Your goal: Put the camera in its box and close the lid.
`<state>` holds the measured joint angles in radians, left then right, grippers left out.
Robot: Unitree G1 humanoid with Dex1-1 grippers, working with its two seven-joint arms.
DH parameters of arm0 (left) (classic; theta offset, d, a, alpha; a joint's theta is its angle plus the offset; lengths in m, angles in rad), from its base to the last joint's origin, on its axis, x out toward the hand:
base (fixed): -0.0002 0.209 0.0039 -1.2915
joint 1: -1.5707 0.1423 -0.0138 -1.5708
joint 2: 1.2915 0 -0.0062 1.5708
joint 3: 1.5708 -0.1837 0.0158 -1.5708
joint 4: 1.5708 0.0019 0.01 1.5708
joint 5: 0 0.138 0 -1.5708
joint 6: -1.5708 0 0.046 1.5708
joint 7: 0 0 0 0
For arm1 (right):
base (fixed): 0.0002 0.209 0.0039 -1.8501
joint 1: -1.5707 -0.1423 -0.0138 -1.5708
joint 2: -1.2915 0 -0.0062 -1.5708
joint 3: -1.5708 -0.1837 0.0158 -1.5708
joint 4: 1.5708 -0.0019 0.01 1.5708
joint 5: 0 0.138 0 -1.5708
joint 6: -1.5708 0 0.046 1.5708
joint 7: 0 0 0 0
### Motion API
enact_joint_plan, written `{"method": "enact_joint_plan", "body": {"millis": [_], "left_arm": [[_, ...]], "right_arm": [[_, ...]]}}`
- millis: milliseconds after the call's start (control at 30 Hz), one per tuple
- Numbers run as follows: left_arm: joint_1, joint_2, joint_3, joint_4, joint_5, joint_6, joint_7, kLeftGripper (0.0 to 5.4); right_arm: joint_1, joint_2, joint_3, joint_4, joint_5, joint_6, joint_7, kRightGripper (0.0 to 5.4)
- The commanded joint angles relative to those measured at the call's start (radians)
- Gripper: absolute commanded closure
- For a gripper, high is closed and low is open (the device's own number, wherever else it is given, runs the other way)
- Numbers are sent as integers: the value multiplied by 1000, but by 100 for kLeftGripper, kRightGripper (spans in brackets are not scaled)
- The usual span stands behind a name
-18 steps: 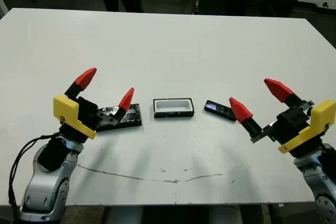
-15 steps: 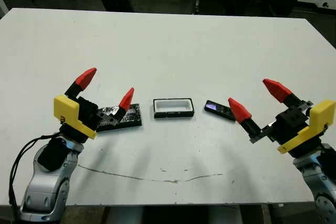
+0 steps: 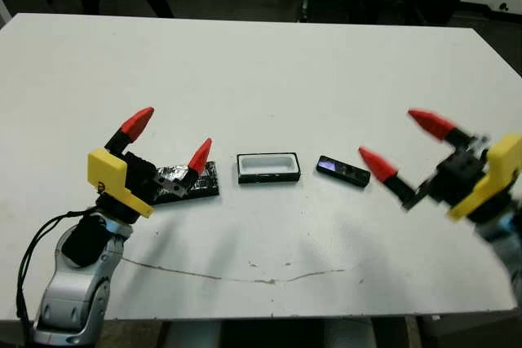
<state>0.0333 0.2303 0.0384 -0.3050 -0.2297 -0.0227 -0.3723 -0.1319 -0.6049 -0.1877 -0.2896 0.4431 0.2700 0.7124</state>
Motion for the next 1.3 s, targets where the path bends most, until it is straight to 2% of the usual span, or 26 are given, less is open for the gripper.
{"method": "enact_joint_plan", "body": {"millis": [33,200,333,533,600,767,1033,1300], "left_arm": [[7,4,-3,-13,9,23,10,0],[8,5,-8,-17,10,31,13,0],[8,2,-10,-26,3,51,17,0],[8,3,-9,-21,3,46,13,0],[10,2,-11,-24,7,47,16,0],[15,0,-16,-29,9,50,22,0],[17,-4,-18,-22,11,43,24,0],[17,0,-19,-25,7,46,17,0]], "right_arm": [[-138,-73,48,186,-47,-43,123,2],[-318,-80,147,483,-106,-90,298,2],[-401,-69,225,618,-156,-86,395,2],[-439,-58,307,672,-243,-116,436,2],[-445,-44,315,703,-251,-136,448,2],[-448,-29,332,722,-281,-118,443,2],[-459,0,355,764,-313,-150,466,2],[-442,13,369,754,-327,-117,464,2]]}}
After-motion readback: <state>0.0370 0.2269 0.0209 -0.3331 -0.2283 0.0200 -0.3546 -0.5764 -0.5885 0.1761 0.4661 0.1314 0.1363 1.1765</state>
